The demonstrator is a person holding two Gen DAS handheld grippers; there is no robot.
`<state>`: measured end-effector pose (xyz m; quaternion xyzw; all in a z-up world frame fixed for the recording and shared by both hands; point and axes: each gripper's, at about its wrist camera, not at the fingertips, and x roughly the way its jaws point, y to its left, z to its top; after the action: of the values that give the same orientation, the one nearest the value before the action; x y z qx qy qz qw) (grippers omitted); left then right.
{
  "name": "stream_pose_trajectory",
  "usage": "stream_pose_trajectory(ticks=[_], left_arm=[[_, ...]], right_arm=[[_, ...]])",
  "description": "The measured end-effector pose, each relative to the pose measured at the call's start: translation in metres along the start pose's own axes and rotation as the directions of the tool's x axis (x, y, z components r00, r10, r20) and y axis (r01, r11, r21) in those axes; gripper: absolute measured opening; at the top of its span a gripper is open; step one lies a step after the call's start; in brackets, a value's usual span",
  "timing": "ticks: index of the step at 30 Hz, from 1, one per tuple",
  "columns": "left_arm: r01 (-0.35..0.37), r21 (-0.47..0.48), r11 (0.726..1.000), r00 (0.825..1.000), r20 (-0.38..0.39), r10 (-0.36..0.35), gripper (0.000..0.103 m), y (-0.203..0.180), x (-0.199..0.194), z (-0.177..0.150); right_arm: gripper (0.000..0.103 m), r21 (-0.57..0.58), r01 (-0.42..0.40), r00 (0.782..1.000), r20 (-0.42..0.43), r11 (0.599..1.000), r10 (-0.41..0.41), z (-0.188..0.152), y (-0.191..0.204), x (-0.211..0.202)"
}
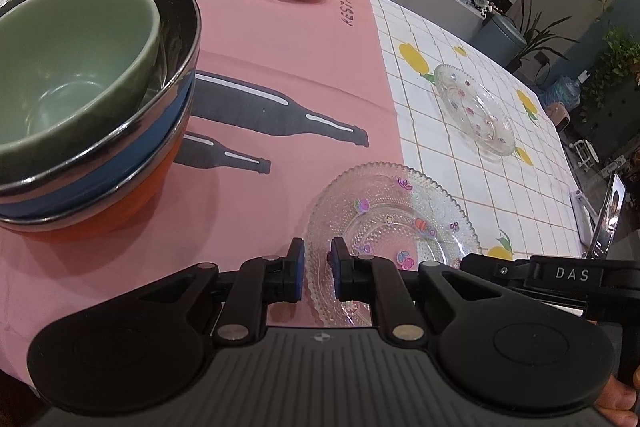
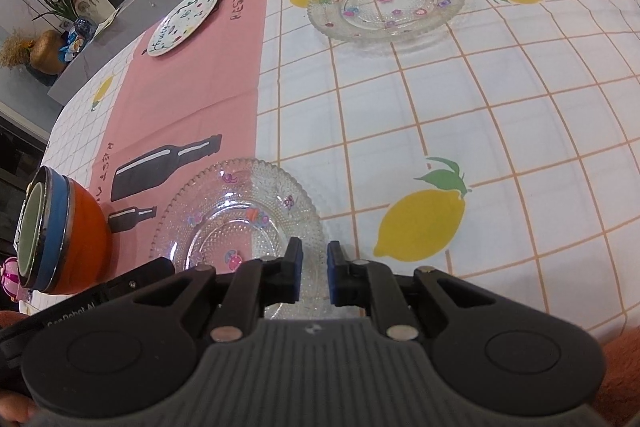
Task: Organize plates and bowls
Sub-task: 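Lower the glass plate onto the runner and open both grippers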
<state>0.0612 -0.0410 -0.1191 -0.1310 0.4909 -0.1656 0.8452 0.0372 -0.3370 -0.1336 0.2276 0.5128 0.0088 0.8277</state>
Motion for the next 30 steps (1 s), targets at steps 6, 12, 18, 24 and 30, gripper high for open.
stream_pose_trajectory(ticks=[6,12,18,24,30], left_arm=[[-0.026,0.026,0.999,1.0,0.017,0.026,0.015,-0.007,0.005,0.006],[-0.03,0.032,0.999,0.999,0.022,0.029,0.016,-0.01,0.012,0.015],[-0.025,0.053,0.998,0.999,0.027,0.024,0.016,-0.011,0.012,0.014],[-0.073,0.03,0.997,0.996,0.055,0.071,0.04,-0.015,0.008,0.015],[-0.075,0.103,0.992,0.984,0.169,0.057,0.054,-0.039,-0.012,0.018]], right_arm=[[0.011,0.007,0.019,0.999,0.033,1.0,-0.02,0.004,0.003,0.003],[0.011,0.028,0.027,0.997,0.065,0.999,-0.029,0.012,0.001,0.007],[0.011,0.022,0.032,0.997,0.069,0.999,-0.034,0.012,0.002,0.006],[0.04,0.063,-0.02,0.998,0.061,0.998,0.017,0.013,-0.003,0.002],[0.045,0.116,-0.027,0.988,0.151,0.993,0.01,0.013,-0.01,-0.018]])
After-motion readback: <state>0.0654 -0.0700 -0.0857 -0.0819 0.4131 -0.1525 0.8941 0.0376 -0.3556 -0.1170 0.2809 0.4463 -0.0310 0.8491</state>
